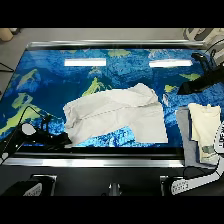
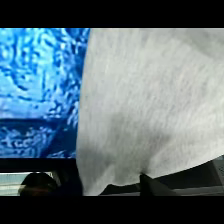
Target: Fold the shirts.
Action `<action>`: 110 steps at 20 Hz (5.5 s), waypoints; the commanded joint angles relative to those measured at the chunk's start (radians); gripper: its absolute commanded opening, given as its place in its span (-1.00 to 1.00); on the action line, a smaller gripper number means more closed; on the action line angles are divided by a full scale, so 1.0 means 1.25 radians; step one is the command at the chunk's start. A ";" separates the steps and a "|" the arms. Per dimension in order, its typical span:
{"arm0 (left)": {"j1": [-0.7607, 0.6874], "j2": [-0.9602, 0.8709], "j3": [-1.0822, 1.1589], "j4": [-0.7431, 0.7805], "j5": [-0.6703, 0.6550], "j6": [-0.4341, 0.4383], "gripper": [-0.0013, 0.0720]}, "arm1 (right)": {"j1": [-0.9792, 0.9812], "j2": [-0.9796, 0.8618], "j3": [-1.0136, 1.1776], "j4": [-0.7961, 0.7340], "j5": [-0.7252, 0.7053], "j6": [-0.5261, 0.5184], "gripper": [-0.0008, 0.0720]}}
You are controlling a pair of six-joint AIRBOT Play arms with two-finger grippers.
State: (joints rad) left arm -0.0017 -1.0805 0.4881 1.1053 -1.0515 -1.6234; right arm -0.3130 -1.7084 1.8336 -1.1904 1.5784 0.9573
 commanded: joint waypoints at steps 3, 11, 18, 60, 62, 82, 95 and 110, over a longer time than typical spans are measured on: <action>-0.004 -0.017 -0.001 0.016 0.025 0.011 -0.89 | 0.000 -0.005 -0.004 -0.040 0.025 0.002 0.22; -0.005 0.074 0.039 0.016 0.016 0.037 -0.89 | 0.004 -0.061 -0.166 -0.005 -0.046 -0.022 0.22; -0.005 0.155 0.039 -0.005 0.016 0.034 -0.89 | 0.083 -0.164 -0.166 -0.067 -0.071 -0.032 0.05; -0.003 -0.122 0.845 0.355 -0.148 -0.004 -0.89 | 0.159 0.128 0.145 -0.174 0.056 0.028 -0.90; -0.003 -0.230 0.833 0.355 -0.129 0.001 -0.89 | 0.202 0.003 0.145 -0.173 -0.002 0.053 -0.90; 0.041 -0.527 0.968 0.316 -0.234 0.076 -0.89 | 0.234 -0.133 0.128 -0.205 0.052 0.078 -0.90; 0.045 -0.534 0.821 0.220 -0.300 0.136 -0.89 | 0.233 -0.133 -0.054 -0.189 0.004 0.100 -0.90; 0.143 -0.474 0.832 0.175 -0.381 0.141 0.16 | 0.225 -0.072 -0.063 -0.258 0.067 0.094 0.28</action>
State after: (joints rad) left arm 0.1333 -1.7187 1.5318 1.3251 -1.4601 -1.4406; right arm -0.0238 -1.8393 1.7546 -1.4555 1.6020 1.1206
